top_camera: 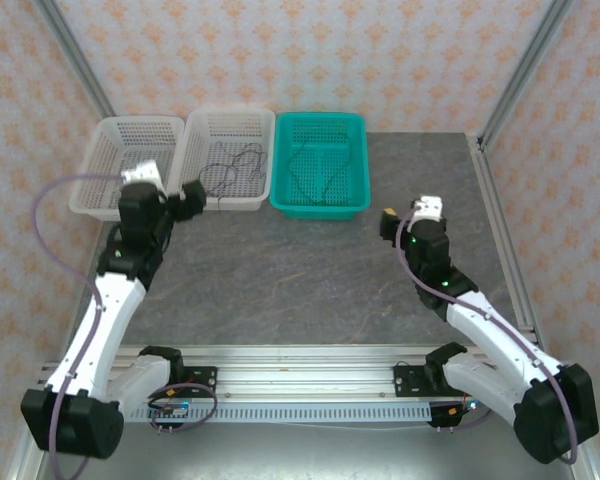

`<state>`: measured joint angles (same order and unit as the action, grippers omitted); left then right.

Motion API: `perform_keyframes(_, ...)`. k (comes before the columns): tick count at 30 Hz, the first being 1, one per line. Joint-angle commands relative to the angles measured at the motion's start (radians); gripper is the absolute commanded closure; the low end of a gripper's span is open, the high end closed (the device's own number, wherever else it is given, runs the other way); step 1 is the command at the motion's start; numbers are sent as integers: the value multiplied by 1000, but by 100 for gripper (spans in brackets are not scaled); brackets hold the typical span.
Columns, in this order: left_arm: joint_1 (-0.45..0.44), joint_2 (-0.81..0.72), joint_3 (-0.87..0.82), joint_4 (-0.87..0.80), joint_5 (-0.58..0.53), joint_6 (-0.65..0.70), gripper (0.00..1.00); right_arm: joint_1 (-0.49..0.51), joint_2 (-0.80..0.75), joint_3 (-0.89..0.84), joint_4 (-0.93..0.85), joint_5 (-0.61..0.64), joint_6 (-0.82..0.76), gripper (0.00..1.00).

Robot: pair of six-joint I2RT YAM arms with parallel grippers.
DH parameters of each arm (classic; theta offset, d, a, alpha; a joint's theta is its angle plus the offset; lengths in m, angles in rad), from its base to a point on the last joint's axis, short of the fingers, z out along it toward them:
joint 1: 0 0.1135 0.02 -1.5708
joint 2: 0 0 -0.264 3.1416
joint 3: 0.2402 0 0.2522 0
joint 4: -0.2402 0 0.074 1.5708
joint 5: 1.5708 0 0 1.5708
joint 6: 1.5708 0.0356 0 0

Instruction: Untangle the cables

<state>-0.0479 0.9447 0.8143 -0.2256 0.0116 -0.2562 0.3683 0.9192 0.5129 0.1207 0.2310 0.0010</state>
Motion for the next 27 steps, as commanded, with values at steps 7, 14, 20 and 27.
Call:
perform_keyframes(7,-1,-19,-416,380,-174,174,0,-246,392,-102,429,55,-29,1)
perform_keyframes(14,28,362,-375,739,-105,217,0,-353,586,-149,750,-205,-31,1)
perform_keyframes(20,32,590,-420,1104,-18,271,0,-330,621,-112,712,-132,-41,1)
perform_keyframes(27,24,548,-378,934,-40,268,0,-328,608,-121,716,-146,-47,1)
